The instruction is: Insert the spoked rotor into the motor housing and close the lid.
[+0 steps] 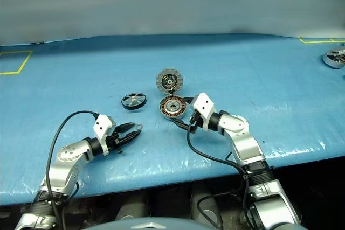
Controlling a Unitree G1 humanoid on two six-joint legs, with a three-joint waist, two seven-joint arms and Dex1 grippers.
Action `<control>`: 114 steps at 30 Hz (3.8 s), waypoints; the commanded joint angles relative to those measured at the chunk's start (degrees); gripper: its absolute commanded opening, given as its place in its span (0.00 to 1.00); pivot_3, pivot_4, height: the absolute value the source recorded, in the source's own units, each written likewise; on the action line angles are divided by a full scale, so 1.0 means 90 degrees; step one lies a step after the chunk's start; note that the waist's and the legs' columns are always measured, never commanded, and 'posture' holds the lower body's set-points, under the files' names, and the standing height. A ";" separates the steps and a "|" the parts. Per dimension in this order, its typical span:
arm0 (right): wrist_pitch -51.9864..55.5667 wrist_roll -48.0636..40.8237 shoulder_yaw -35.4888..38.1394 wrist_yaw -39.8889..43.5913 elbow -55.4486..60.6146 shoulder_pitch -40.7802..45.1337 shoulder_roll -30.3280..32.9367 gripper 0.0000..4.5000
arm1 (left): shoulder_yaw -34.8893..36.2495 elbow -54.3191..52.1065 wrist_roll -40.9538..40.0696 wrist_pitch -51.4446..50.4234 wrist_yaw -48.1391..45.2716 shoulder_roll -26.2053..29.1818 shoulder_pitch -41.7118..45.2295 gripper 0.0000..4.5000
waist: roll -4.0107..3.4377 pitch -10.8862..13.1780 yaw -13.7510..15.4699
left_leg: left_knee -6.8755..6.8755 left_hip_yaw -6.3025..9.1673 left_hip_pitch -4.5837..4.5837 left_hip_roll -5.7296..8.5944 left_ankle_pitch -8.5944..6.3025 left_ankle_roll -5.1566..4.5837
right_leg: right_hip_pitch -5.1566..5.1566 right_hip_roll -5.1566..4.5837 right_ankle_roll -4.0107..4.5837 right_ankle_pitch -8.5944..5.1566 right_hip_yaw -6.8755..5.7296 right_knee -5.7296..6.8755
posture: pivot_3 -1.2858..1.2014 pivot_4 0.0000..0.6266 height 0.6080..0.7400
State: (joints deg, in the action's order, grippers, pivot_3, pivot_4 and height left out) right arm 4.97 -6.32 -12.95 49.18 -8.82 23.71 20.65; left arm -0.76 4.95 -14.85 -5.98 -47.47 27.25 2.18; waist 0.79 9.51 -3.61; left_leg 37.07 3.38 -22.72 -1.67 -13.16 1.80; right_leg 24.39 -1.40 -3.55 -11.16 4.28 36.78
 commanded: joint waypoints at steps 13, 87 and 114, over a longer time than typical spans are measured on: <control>-0.0866 0.1629 -0.1353 0.1161 -0.1520 0.1777 0.0502 1.00 | 0.0100 -0.0454 -0.0013 0.0134 0.0221 -0.0034 -0.0239 0.46 | 0.0000 0.0001 0.0002 | -0.0005 0.0002 -0.0003 0.0000 0.0000 0.0000 | 0.0004 0.0000 0.0001 0.0000 -0.0004 -0.0001 | 0.52 0.24 1.00; 0.1675 0.0716 -0.0610 0.0594 0.2284 0.0275 -0.0305 0.99 | 0.0248 -0.0146 0.0073 0.0288 0.0154 0.0256 -0.0103 0.45 | 0.0007 -0.0003 0.0013 | -0.0013 0.0010 -0.0002 -0.0015 -0.0001 0.0002 | 0.0011 0.0008 0.0023 -0.0014 -0.0020 0.0009 | 0.52 0.24 1.00; 0.1836 0.0014 -0.0134 -0.0298 0.2792 -0.1164 0.0335 0.99 | -0.0615 0.1278 0.0761 0.0468 -0.0708 0.0276 0.0903 0.45 | 0.0011 0.0000 0.0074 | -0.0003 0.0010 -0.0002 -0.0007 -0.0002 0.0002 | 0.0003 0.0001 0.0017 -0.0015 -0.0019 0.0006 | 0.52 0.24 1.00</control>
State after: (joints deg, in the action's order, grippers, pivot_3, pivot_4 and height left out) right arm 21.87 -5.12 -14.77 46.60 14.62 12.33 23.38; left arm -4.68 14.74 -9.49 -1.49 -53.64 30.29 10.53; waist 0.89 9.50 -2.94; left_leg 37.05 3.47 -22.72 -1.73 -13.18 1.83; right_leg 24.39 -1.39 -3.39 -11.29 4.12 36.83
